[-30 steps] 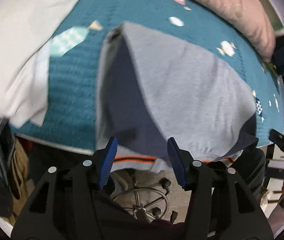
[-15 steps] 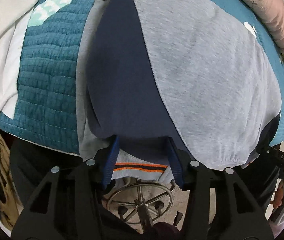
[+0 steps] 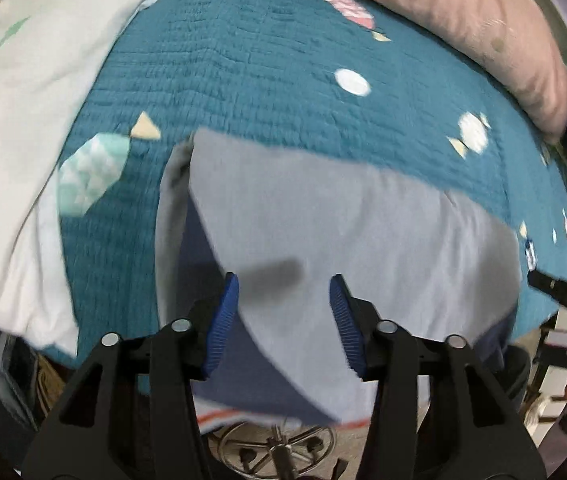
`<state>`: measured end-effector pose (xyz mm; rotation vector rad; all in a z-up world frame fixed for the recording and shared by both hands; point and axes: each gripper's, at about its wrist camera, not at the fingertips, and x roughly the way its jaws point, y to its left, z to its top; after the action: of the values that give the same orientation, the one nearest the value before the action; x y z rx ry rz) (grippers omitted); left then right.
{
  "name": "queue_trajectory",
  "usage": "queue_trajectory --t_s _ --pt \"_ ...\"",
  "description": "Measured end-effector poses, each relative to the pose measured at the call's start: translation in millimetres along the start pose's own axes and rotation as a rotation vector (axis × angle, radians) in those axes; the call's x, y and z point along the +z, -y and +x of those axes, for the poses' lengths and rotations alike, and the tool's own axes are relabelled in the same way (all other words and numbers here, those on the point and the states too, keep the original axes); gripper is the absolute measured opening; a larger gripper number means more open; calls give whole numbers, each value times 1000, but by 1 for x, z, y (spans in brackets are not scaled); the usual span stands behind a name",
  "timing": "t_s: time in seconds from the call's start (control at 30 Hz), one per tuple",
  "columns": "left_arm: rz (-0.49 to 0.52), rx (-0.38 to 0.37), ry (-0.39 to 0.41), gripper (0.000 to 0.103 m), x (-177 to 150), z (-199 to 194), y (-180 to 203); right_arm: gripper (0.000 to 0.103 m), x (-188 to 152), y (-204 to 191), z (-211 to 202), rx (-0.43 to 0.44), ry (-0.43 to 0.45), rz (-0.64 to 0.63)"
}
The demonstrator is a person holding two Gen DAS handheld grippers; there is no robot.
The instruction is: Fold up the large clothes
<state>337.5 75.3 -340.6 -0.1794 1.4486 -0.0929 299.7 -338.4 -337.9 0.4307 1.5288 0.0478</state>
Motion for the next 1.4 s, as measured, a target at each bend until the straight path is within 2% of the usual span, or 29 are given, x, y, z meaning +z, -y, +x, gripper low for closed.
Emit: queue_trajectory --t_s 0.03,0.07,0.17,0.23,0.37,0.43,0.47,0.53,0.63,0.7,0.77,0.87,0.9,0.97,1.03,1.1,1.13,1.17,1.2,1.23,1.27,1.33,1.4 --pt "-6 8 -11 25 6 8 -3 13 4 0 5 -21 -12 3" --pt "-27 23 -39 22 14 22 -8 13 7 0 18 -43 -34 7" --pt "-80 -15 -91 22 25 52 -21 5 16 16 58 -51 -103 36" --pt "-107 -52 -98 23 29 59 -29 0 18 23 74 -44 -111 54" --pt "-155 -155 -108 23 25 58 -52 0 20 33 76 -3 -126 81" --pt "-181 -170 -108 20 20 50 -61 0 18 36 70 14 -120 86" --pt "-183 -152 -109 19 17 44 -62 0 16 39 63 20 -116 91" --pt "-151 -107 -108 17 9 32 -52 1 7 42 43 42 -81 98" --pt "-99 -147 -94 10 0 15 -23 7 -8 38 19 -26 -17 57" --pt "-49 -168 -68 10 -3 5 5 7 -21 41 9 -31 -11 61" --pt "9 -189 -46 10 -2 -2 37 7 -28 41 2 25 2 67" --pt "76 -166 -35 10 3 2 81 7 -35 22 -2 137 4 31" --pt "84 -179 -45 10 3 5 89 7 -36 10 -1 213 2 6" --pt "91 -213 -78 9 -1 17 101 7 -33 -9 8 270 3 -14" --pt "88 -158 -119 10 -6 40 107 7 -29 -24 28 324 -35 0" --pt "60 -145 -171 5 -17 66 95 7 -29 -35 49 381 -86 19" --pt "42 -145 -180 2 -21 71 85 6 -29 -41 60 368 -113 6" --pt "18 -173 -181 2 -25 75 74 6 -31 -43 69 317 -122 -9" --pt "-17 -234 -177 2 -30 75 58 6 -32 -44 74 268 -124 -17" --pt "-36 -273 -175 2 -32 74 49 0 -34 -39 82 196 -121 -22" --pt "-52 -308 -179 2 -35 72 37 0 -35 -32 87 179 -120 -15" --pt "-66 -321 -179 3 -38 67 20 0 -36 -5 94 297 -144 66" --pt "-53 -263 -155 3 -38 59 3 0 -36 17 88 259 -125 94"
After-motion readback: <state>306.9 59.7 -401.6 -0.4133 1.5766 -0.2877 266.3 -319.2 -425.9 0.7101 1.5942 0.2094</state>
